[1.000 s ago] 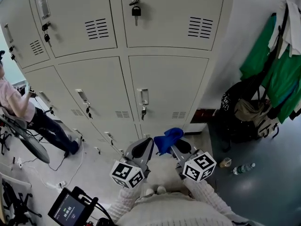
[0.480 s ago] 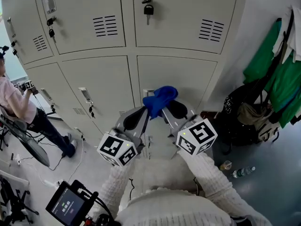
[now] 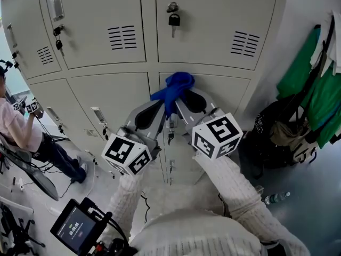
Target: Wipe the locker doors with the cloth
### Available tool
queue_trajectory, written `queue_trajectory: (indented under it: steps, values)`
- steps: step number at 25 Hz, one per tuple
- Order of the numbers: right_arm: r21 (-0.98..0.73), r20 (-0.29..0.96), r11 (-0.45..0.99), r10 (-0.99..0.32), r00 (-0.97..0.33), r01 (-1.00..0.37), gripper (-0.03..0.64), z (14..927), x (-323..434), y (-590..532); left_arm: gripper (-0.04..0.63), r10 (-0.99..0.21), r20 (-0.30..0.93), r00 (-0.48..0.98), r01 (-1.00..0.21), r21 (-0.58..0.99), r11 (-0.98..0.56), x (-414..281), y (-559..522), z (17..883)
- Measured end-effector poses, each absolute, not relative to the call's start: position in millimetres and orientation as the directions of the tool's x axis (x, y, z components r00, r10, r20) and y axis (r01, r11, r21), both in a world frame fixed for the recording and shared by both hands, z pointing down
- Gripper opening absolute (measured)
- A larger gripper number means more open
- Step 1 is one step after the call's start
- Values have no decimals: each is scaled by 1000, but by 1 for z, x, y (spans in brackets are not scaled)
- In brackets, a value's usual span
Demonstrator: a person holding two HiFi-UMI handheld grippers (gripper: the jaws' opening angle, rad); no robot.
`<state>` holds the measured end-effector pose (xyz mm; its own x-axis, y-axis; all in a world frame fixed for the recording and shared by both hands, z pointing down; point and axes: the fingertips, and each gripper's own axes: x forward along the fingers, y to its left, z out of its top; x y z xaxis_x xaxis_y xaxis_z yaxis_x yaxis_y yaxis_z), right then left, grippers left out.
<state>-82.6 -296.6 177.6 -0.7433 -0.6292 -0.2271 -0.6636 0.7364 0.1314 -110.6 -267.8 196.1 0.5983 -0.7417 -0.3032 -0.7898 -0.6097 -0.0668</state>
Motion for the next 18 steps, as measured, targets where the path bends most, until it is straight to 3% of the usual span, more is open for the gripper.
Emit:
queue_trajectory:
  steps: [18]
  values:
    - [60, -195, 709, -682, -705, -702, 52, 207, -78, -315, 6, -758, -266, 596, -786, 2, -618, -112, -282, 224]
